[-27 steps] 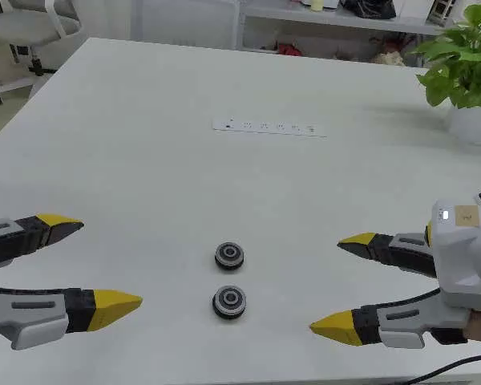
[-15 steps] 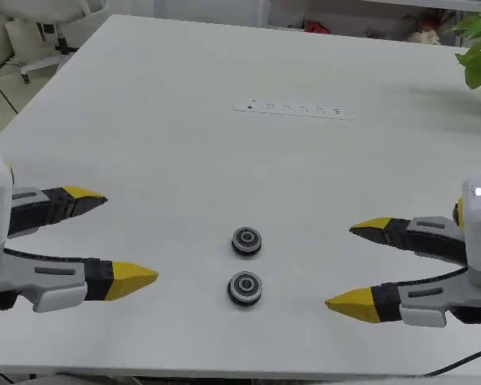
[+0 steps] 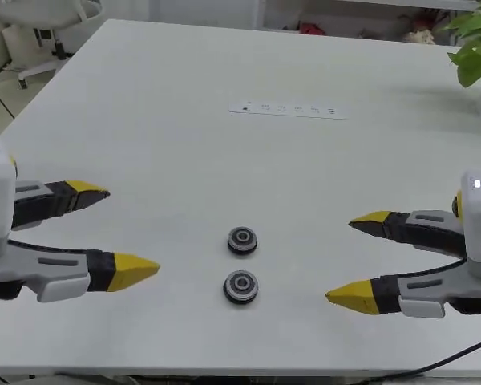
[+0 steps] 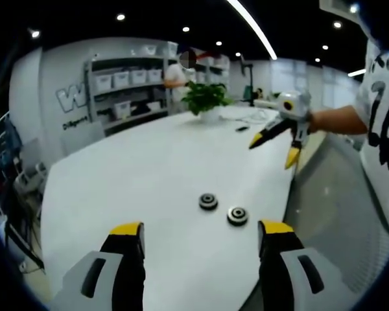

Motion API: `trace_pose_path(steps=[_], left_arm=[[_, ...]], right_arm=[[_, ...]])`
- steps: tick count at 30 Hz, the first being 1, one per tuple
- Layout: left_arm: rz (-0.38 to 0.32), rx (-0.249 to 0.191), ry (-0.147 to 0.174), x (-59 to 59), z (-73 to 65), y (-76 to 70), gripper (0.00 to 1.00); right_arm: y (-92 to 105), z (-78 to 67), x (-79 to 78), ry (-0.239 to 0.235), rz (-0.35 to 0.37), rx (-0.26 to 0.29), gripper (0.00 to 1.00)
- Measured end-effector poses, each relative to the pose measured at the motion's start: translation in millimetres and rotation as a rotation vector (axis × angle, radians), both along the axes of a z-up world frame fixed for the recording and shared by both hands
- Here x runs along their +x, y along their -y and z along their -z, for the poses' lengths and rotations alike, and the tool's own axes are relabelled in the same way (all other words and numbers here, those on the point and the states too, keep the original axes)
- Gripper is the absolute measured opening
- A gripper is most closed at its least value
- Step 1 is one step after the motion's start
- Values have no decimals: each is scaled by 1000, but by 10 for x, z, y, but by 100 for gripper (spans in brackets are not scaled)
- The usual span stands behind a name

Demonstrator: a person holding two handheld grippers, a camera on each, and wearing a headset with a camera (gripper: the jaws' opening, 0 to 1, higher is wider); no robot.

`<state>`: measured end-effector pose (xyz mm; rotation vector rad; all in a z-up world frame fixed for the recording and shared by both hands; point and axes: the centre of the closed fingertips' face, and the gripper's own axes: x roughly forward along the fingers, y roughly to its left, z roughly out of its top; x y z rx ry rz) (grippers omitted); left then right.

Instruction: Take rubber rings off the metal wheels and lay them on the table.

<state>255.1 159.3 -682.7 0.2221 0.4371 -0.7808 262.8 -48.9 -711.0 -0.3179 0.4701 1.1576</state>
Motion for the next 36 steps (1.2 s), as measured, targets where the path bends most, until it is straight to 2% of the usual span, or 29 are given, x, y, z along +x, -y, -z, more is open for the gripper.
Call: trace_pose_path(steps=[21, 31, 36], left_arm=[[18, -1, 0, -91, -45, 3, 71], [35, -6, 7, -60, -86, 37, 70], [45, -3, 9, -21, -106, 52, 70]], right_arm=[[-116, -88, -100, 27, -36, 0, 67], [-180, -167, -124, 33, -76, 16, 67], [-192, -195, -80, 46, -79, 15, 67]])
